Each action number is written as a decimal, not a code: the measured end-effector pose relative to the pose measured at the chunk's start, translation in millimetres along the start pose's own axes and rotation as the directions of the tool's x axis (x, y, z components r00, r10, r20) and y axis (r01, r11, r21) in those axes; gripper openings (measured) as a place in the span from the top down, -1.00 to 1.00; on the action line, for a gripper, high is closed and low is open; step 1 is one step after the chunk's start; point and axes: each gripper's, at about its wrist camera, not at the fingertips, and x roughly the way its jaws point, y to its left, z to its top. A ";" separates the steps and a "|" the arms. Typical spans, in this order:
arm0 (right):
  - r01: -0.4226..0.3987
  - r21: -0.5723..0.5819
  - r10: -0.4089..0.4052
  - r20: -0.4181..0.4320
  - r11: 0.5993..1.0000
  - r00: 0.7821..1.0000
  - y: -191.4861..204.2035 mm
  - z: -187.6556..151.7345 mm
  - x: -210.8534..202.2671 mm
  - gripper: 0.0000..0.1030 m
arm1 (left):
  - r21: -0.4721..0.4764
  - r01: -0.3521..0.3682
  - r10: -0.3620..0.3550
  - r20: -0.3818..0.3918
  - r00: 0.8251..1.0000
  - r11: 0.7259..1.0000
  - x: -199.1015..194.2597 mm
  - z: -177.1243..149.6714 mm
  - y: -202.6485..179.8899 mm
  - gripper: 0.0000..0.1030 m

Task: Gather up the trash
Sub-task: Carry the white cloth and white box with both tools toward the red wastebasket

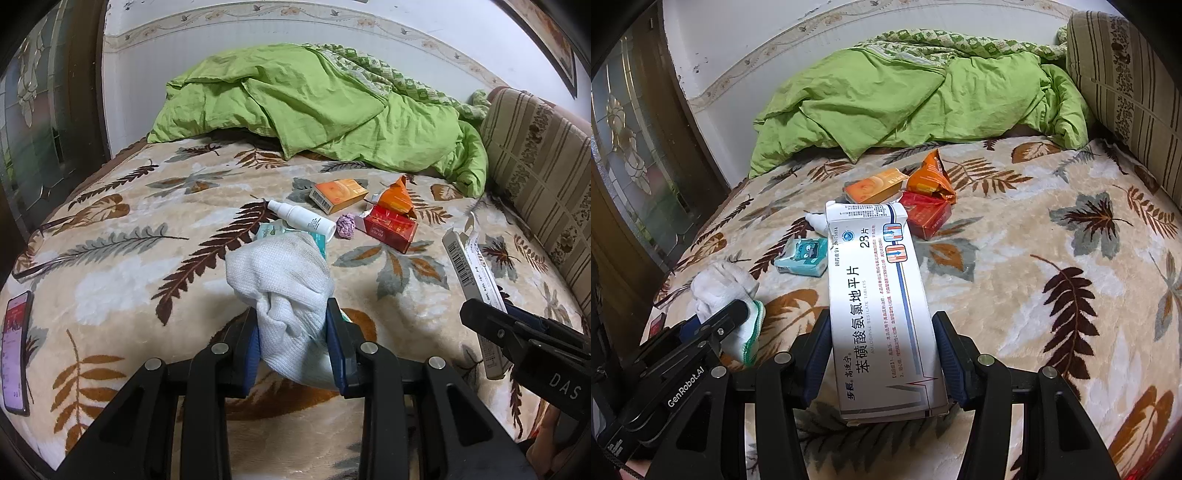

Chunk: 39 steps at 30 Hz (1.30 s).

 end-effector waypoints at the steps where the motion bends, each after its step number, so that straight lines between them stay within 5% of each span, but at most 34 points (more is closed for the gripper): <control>1: -0.001 -0.001 0.001 0.002 1.000 1.000 0.3 -0.1 -0.6 -0.12 | 0.002 0.004 -0.004 0.002 1.000 1.000 -1.3 -0.6 0.0 0.41; 39: -0.044 -0.008 0.044 0.034 0.999 0.998 5.1 -14.4 -33.5 -0.12 | 0.077 0.013 -0.013 0.007 1.000 0.997 -8.6 -9.0 -8.6 0.38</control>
